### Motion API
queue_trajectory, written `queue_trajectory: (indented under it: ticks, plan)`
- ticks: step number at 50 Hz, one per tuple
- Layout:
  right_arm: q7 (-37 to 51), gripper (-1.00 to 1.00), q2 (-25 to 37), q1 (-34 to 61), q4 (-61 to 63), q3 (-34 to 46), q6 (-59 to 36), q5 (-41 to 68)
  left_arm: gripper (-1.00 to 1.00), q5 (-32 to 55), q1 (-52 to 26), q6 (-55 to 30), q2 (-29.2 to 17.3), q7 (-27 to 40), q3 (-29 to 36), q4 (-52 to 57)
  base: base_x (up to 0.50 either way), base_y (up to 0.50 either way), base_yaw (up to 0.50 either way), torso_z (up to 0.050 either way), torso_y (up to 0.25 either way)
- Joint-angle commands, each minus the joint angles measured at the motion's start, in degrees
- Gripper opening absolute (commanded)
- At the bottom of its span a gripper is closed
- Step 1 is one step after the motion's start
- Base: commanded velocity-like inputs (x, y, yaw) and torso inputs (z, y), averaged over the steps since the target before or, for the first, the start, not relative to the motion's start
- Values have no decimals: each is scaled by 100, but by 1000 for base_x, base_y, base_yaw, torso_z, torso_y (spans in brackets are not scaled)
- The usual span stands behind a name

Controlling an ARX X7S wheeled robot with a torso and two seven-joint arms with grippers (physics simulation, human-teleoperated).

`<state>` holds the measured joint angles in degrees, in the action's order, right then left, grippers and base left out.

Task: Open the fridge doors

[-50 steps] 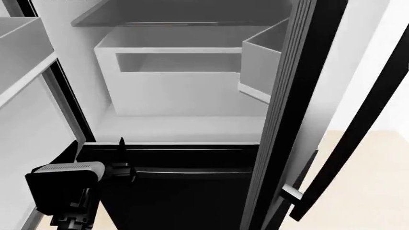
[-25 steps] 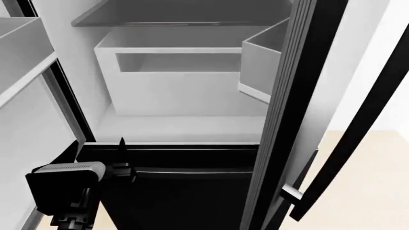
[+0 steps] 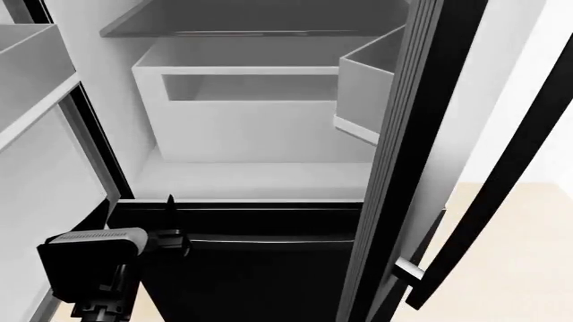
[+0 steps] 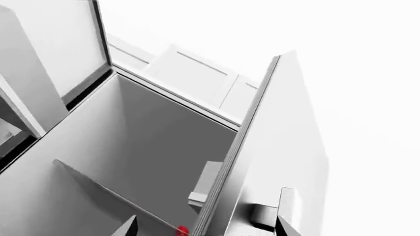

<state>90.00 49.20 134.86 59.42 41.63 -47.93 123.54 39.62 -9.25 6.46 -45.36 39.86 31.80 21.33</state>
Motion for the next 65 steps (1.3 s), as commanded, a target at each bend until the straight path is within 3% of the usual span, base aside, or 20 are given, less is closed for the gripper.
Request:
queue_trajectory:
  ticks: [1,30,42,65]
  plan:
    - [-1,100,-622,12,57,836,484,-621,100,-17,15,-175,165,-168,-144,11,0,0,0,0,0]
    - [-2,100,-1355,5,-79,3893,1887,-2058,100,-7,66,-132,168,-199,-165,-10,0,0,0,0,0]
    - [-4,100,-1588,-49,-230,4749,2442,-2601,100,6,131,-39,185,-235,-196,-83,0,0,0,0,0]
    - [-848,100,-1444,-962,-1075,5000,2565,-3492,100,-188,63,56,326,-268,-207,-391,0,0,0,0,0]
